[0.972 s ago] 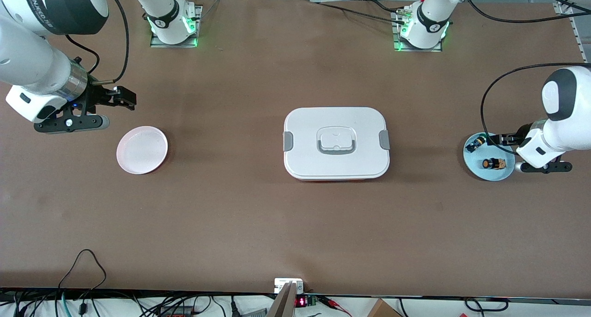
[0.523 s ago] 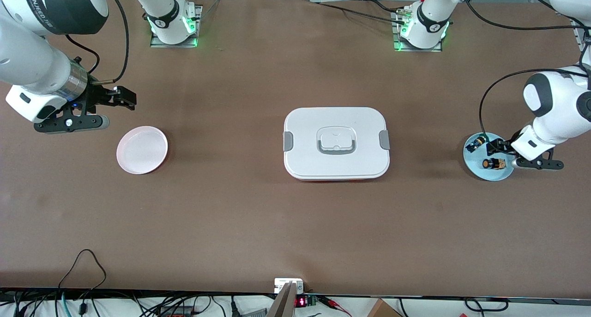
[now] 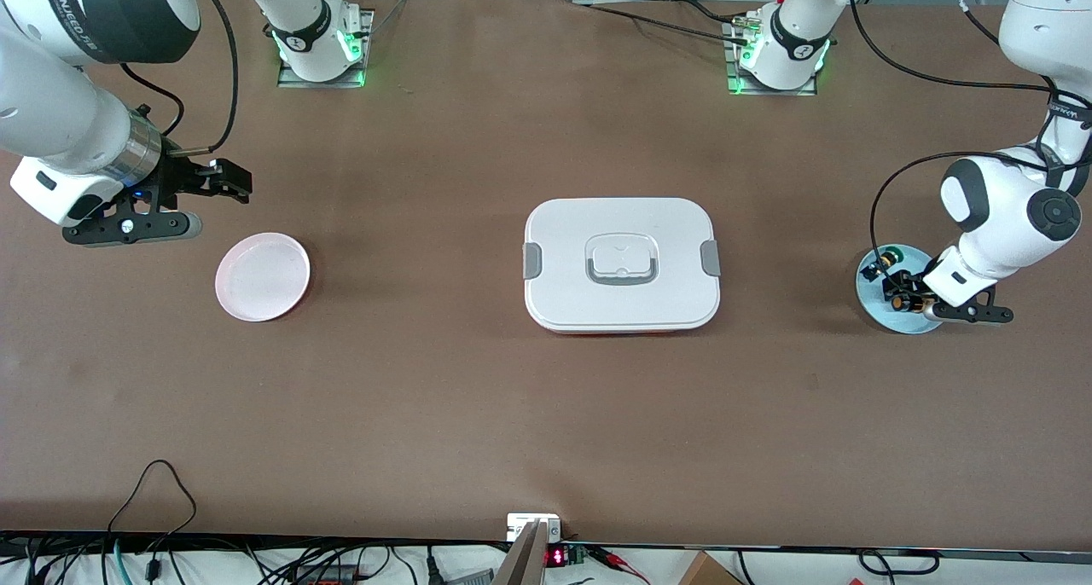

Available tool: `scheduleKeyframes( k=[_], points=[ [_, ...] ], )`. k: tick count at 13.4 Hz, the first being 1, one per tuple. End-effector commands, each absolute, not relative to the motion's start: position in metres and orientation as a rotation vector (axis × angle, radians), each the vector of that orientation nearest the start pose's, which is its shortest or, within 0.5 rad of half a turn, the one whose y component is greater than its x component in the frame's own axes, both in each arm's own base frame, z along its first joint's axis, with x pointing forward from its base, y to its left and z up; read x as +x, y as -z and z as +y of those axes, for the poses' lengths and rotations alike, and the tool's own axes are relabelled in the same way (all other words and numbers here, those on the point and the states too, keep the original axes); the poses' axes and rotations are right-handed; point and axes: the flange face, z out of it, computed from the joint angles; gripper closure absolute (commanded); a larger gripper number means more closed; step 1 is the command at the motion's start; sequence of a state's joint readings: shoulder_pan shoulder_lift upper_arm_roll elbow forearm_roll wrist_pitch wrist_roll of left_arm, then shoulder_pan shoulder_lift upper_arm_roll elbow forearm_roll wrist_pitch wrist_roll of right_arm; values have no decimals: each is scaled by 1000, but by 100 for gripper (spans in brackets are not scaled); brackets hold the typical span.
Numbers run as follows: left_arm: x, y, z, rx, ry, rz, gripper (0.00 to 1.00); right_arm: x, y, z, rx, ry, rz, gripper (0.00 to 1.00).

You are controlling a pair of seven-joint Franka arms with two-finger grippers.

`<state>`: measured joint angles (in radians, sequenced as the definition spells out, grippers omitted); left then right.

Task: Transfer orange switch to right arm and place
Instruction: 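Close the left gripper on the orange switch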

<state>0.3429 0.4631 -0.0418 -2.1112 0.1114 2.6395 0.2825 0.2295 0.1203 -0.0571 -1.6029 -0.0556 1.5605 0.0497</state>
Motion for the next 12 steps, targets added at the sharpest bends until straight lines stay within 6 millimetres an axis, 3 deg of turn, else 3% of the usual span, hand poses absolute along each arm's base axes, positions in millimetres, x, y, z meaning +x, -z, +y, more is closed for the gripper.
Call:
scheduleKeyframes(
  k=[1,3,5,7,12],
  points=[
    [567,-202,176,-3085,101,112,0,573,-546,97,-3191,-252,-192,0],
    [561,-197,191,-3118,104,-3,0,573,-546,98,-3191,-255,-192,0],
    [565,-193,184,-3171,109,-121,0,573,-546,99,-3191,-252,-194,0],
    [575,-198,186,-3186,60,-109,0,572,-547,102,-3192,-249,-192,0],
    [575,-194,193,-3191,43,-88,0,572,-547,101,-3192,-249,-192,0]
  ],
)
